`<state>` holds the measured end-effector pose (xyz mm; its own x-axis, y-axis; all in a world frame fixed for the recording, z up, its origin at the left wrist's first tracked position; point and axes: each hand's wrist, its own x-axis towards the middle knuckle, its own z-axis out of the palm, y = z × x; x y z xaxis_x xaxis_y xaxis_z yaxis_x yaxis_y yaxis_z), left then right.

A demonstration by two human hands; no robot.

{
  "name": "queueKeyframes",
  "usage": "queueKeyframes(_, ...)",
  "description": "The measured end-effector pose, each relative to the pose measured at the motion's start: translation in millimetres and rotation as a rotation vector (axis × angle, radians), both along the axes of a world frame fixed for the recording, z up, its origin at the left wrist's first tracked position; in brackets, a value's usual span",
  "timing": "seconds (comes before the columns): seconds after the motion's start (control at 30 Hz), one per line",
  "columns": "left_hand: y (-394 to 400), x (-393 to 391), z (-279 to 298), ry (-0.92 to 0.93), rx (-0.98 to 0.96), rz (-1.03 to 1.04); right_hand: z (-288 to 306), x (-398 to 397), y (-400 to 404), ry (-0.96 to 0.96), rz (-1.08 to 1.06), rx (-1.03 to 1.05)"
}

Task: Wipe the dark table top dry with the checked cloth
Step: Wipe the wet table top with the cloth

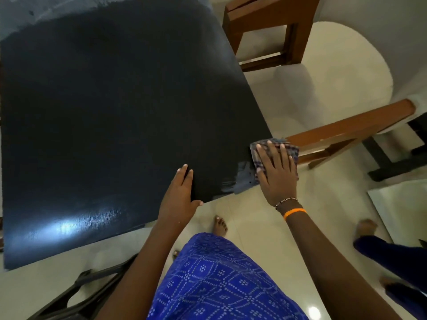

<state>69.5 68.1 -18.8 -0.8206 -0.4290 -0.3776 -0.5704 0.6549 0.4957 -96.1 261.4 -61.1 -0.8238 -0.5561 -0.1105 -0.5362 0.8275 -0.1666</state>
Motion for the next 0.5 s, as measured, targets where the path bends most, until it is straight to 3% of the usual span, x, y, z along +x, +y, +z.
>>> queueKeyframes(0.17,1.2,19.9,-4.1,0.036,-0.066,0.019,1.9,43.6,-41.0,-0.015,0.024,-0.043)
queueKeyframes(0.37,-3.7,58.7,-5.2,-0.006,-0.136,0.078,3.6,136.3,-113.9,-0.052,0.404,-0.151)
queueKeyframes(0.5,-1.2,67.8,-6.2,-0.089,-0.206,0.049,-3.6,121.6,-99.7,-0.037,0.55,-0.132)
